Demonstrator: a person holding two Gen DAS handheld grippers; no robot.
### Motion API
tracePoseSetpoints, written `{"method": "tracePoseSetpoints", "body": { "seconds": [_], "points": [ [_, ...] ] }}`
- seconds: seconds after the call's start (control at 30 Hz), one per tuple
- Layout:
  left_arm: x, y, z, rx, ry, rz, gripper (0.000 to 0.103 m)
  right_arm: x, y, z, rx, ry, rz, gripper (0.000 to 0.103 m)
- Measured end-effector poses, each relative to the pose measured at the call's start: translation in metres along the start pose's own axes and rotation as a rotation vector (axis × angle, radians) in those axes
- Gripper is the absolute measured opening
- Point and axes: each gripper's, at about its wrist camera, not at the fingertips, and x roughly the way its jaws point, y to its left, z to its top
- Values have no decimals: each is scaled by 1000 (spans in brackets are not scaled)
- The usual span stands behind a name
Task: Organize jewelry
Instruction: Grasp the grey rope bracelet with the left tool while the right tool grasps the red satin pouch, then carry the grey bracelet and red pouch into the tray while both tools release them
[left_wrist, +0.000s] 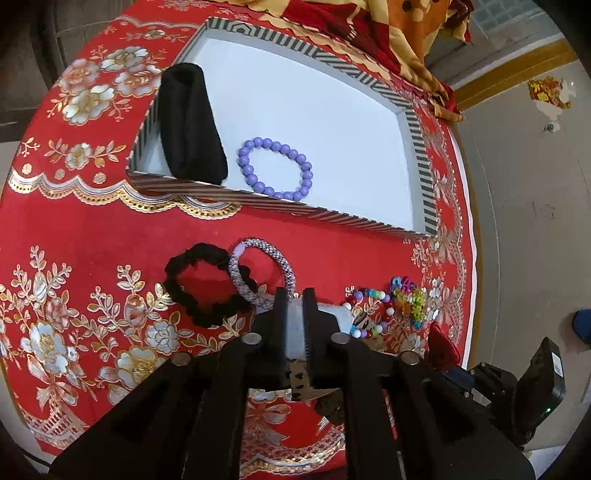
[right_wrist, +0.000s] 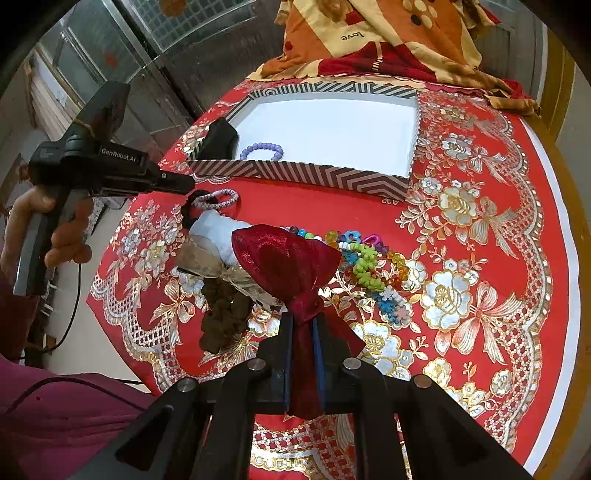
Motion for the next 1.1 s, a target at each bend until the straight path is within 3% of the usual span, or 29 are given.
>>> {"method": "tracePoseSetpoints", "body": {
  "seconds": [0.03, 0.07, 0.23, 0.6, 0.63, 0.67, 0.73, 0.87, 1.1],
  "points": [
    [2, 1, 0, -17, 1, 7, 33, 2, 0, 0, 0, 5, -1, 9],
    [3, 5, 0, -56, -7, 5, 42, 4, 1, -1, -3, 9, -5, 10],
    [15, 23, 8, -194, -10, -21, 43, 11, 4, -3, -5, 15, 1, 9],
    [36, 35, 5, -284, 37, -34, 43, 4, 5, 4, 1, -1, 25, 10],
    [35, 35, 6, -284, 30, -50, 39, 4, 5, 4, 1, -2, 28, 10],
    [35, 34, 7, -284, 22, -62, 25, 5, 6, 4, -1, -1, 28, 10],
    [35, 32, 9, -274, 14, -58, 8, 6, 7, 5, -5, 2, 26, 9],
    [29, 29, 8, -237, -8, -80, 3, 7, 10, 9, -13, -4, 33, 10],
    [-1, 22, 11, -193, -47, -132, 2, -1, 13, 25, -23, -44, 47, 9]
  ]
}}
